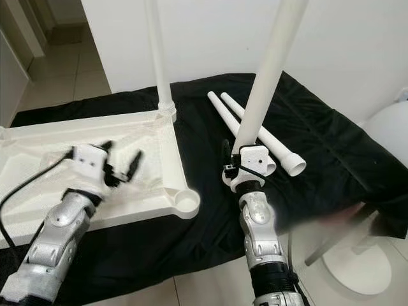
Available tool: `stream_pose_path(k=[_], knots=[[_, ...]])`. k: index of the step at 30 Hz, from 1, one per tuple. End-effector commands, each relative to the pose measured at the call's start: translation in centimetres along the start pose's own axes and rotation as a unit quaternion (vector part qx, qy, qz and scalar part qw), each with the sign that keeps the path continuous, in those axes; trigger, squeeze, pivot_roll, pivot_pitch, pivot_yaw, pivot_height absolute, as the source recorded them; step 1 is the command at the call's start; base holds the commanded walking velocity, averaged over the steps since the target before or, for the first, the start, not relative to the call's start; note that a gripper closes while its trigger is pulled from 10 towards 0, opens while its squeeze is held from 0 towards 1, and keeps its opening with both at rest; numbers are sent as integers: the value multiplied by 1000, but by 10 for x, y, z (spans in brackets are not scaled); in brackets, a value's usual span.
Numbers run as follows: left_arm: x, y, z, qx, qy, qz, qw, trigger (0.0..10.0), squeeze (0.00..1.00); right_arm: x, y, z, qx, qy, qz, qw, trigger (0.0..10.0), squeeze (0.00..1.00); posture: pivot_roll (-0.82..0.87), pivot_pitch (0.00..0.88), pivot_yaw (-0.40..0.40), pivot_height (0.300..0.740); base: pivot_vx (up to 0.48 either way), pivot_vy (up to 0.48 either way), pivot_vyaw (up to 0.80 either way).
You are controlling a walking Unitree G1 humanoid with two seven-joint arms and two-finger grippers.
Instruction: Building children table
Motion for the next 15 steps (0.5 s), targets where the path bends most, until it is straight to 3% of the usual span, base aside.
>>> stream_pose_path(k=[1, 7, 9, 12, 15], knots=[[2, 3, 6, -46, -6, 1, 999, 10000, 0, 3, -3, -2, 4, 7, 7, 1000, 10000, 0, 1, 15, 14, 740, 0, 0, 0], [-11, 10, 13, -109, 6, -45, 993, 10000, 0, 4, -7, -1, 2, 5, 9, 1000, 10000, 0, -3, 5, 13, 740, 0, 0, 0], [-15, 17, 18, -156, 2, -69, 985, 10000, 0, 4, -6, -1, 2, 6, 10, 1000, 10000, 0, -5, 1, 16, 740, 0, 0, 0], [-20, 20, 18, -173, -20, -88, 981, 10000, 0, 3, -5, -1, 1, 6, 9, 1000, 10000, 0, -7, 0, 19, 740, 0, 0, 0], [-25, 24, 18, -186, -17, -105, 977, 10000, 0, 2, -4, 0, 0, 8, 8, 1000, 10000, 0, -9, 0, 21, 740, 0, 0, 0]])
Point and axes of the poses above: a point about 5 cm out from each wrist's last joint towards the gripper, its own y axis pointing back from the gripper into the wrist, its own x axis along the axis of the wrist's last joint, z = x × y, the point moved 1 cm from there along -y, pointing out of the wrist towards the gripper, and after that the axes turned 4 degrees about y, right-handed, at the moved point
